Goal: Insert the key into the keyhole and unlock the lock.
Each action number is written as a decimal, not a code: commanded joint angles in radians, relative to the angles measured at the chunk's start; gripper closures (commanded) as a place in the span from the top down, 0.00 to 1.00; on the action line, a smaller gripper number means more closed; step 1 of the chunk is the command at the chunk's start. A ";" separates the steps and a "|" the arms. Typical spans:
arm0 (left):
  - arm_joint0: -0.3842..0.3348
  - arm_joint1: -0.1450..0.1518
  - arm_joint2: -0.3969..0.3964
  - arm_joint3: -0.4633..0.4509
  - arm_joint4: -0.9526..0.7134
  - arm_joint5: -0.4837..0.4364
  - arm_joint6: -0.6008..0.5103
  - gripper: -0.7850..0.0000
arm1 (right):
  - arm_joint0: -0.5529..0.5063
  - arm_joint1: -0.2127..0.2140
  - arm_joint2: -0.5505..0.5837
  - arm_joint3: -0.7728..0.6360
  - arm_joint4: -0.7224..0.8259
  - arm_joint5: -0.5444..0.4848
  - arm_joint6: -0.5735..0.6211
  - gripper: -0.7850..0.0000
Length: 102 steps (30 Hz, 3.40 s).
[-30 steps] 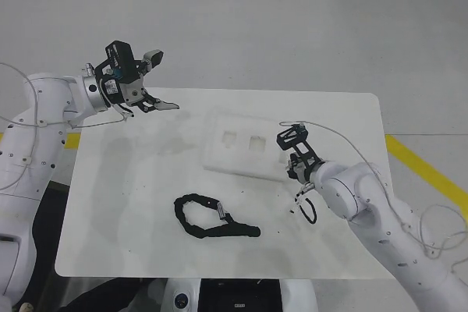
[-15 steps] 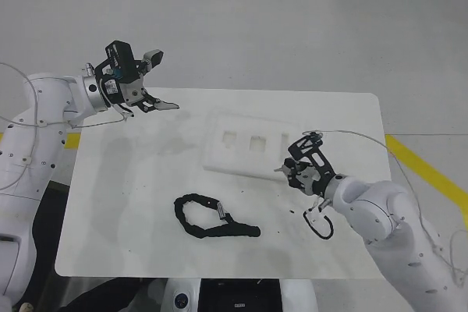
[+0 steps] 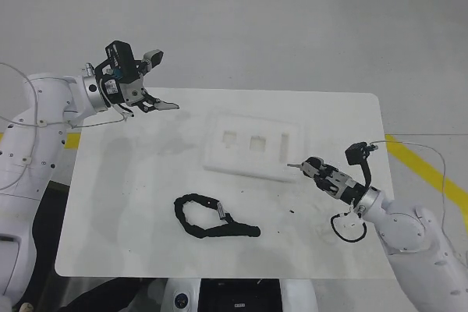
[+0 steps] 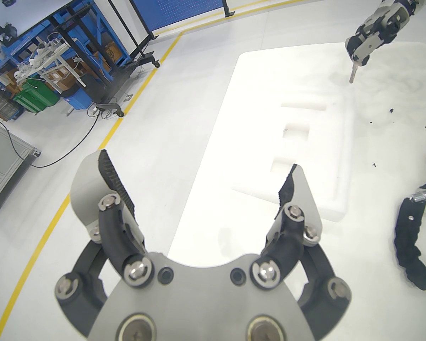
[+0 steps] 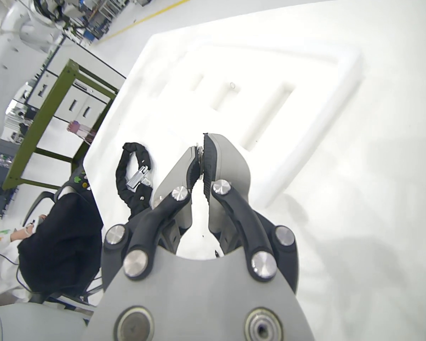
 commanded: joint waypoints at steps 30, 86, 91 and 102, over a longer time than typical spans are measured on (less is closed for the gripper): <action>0.000 0.000 0.000 0.000 0.000 0.000 0.000 1.00 | -0.029 0.004 0.094 0.001 0.068 -0.030 -0.069 0.00; 0.030 0.003 0.013 -0.052 0.009 0.000 -0.034 1.00 | -0.042 0.003 0.084 -0.037 0.050 -0.011 -0.046 0.00; 0.064 0.026 0.090 -0.129 0.037 0.000 -0.019 1.00 | -0.042 0.003 0.081 -0.055 0.047 0.000 -0.035 0.00; 0.007 0.115 0.407 -0.243 0.151 0.000 0.143 1.00 | -0.043 0.002 0.088 -0.067 0.047 0.010 -0.029 0.00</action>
